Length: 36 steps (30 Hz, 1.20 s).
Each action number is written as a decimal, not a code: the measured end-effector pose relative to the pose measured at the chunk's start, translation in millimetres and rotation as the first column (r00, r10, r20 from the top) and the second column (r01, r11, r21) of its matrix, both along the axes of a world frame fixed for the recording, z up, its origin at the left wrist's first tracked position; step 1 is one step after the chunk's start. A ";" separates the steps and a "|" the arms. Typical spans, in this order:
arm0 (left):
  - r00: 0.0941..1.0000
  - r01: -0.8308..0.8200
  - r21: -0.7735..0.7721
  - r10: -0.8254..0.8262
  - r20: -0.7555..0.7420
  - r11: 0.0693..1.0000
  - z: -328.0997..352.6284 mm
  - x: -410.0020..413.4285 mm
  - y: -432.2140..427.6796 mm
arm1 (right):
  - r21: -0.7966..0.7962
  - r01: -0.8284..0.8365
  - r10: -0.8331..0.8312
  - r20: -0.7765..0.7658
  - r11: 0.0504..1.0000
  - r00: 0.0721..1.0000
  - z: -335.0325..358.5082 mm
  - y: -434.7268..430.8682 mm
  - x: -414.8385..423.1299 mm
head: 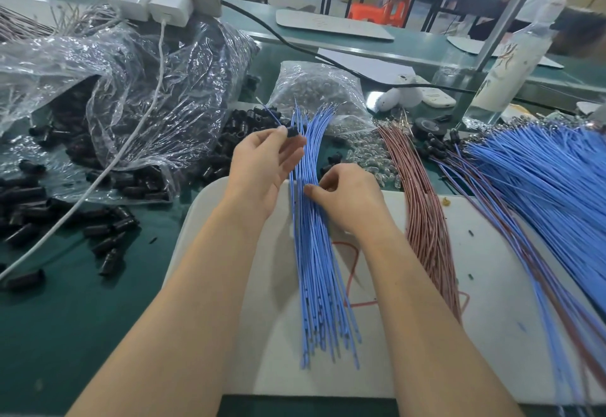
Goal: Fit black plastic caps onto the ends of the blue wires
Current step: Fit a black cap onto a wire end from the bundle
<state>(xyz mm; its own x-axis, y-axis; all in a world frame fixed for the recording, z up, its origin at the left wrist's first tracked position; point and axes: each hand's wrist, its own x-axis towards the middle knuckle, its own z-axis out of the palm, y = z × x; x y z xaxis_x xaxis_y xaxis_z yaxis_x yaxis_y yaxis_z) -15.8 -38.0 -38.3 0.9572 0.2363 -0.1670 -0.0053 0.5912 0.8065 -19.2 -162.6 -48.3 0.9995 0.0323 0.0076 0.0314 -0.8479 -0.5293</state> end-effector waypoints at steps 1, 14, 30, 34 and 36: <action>1.000 0.011 -0.073 -0.011 -0.004 0.997 0.8 -0.1 0.8 | 0.034 0.009 -0.009 0.010 0.999 1.000 1.2 -0.9 -0.3; 0.993 0.110 -0.117 -0.115 -0.033 0.987 -1.7 1.9 2.0 | 0.968 0.018 0.192 -0.067 0.248 0.979 22.5 -23.3 0.5; 0.679 0.722 0.055 -0.721 0.137 0.690 10.8 -21.4 3.2 | 0.990 -0.049 -0.012 0.051 0.130 0.999 27.7 -27.2 0.1; 0.660 0.732 0.126 -0.743 0.108 0.669 10.6 -21.7 0.8 | 0.799 0.051 0.120 -0.153 0.599 0.981 15.9 -22.5 -0.6; 0.600 0.768 0.236 -0.798 0.059 0.595 9.2 -24.5 -2.7 | 0.766 0.013 0.139 -0.133 0.643 0.981 14.5 -20.8 -2.4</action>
